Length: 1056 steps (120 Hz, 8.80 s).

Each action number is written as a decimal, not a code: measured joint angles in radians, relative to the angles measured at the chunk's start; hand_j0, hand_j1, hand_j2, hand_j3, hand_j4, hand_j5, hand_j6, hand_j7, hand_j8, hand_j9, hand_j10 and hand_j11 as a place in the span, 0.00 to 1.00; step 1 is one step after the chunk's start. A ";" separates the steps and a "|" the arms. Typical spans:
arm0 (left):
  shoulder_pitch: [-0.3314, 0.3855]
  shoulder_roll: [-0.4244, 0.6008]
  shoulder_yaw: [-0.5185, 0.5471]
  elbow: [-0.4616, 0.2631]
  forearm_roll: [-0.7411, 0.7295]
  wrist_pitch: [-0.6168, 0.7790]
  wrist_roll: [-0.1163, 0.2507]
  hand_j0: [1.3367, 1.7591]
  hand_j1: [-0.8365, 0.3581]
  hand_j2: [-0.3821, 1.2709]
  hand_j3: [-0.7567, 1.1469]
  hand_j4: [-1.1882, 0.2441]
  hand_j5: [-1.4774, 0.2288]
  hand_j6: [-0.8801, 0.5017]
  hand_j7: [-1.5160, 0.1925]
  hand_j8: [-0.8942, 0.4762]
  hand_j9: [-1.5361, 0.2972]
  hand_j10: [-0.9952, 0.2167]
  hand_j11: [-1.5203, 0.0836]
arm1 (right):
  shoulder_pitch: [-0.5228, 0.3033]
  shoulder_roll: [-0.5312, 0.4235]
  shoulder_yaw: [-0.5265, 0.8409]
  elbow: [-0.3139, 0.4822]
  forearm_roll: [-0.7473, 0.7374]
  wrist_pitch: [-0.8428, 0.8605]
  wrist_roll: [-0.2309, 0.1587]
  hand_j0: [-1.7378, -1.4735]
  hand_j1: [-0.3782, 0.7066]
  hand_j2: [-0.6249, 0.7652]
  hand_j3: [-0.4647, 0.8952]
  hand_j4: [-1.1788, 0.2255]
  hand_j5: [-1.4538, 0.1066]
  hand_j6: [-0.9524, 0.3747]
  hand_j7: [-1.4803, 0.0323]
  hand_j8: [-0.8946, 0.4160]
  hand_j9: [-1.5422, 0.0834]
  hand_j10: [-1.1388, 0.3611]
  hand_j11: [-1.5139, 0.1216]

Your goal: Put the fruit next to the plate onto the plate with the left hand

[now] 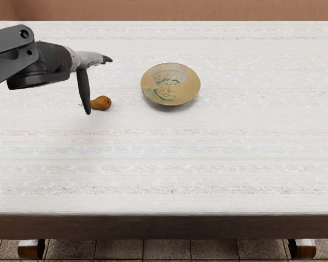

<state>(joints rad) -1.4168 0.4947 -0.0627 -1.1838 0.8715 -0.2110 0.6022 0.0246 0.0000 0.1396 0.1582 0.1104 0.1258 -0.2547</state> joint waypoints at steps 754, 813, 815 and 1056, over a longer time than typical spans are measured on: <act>-0.155 -0.450 0.184 0.565 -0.289 -0.212 0.002 0.74 0.36 0.59 0.40 0.49 0.15 0.35 0.19 0.27 0.21 0.11 0.22 | 0.001 0.000 -0.001 0.003 0.000 0.000 -0.001 0.30 0.06 0.44 0.34 0.82 0.90 0.69 0.95 0.66 0.92 0.74 0.90; -0.220 -0.495 0.186 0.733 -0.282 -0.205 -0.001 0.75 0.33 0.70 0.40 0.42 0.18 0.29 0.21 0.18 0.21 0.10 0.23 | 0.007 0.000 -0.002 0.001 0.000 0.000 -0.001 0.30 0.06 0.44 0.34 0.82 0.90 0.69 0.95 0.66 0.92 0.74 0.90; -0.221 -0.495 0.187 0.737 -0.282 -0.205 -0.001 0.75 0.32 0.71 0.40 0.42 0.19 0.29 0.21 0.18 0.21 0.10 0.23 | 0.007 0.000 -0.002 0.001 0.000 0.000 -0.001 0.30 0.06 0.44 0.34 0.82 0.90 0.69 0.95 0.66 0.92 0.74 0.90; -0.309 -0.495 0.177 0.573 -0.438 0.044 -0.050 0.76 0.62 0.40 0.40 0.58 0.56 0.43 0.58 0.36 0.55 0.49 0.62 | 0.009 0.000 -0.003 0.007 -0.001 0.001 -0.001 0.30 0.06 0.44 0.34 0.82 0.90 0.69 0.95 0.66 0.92 0.74 0.90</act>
<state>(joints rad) -1.7257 0.0000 0.1146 -0.6107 0.4336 -0.1670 0.5521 0.0336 0.0000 0.1369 0.1655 0.1089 0.1271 -0.2561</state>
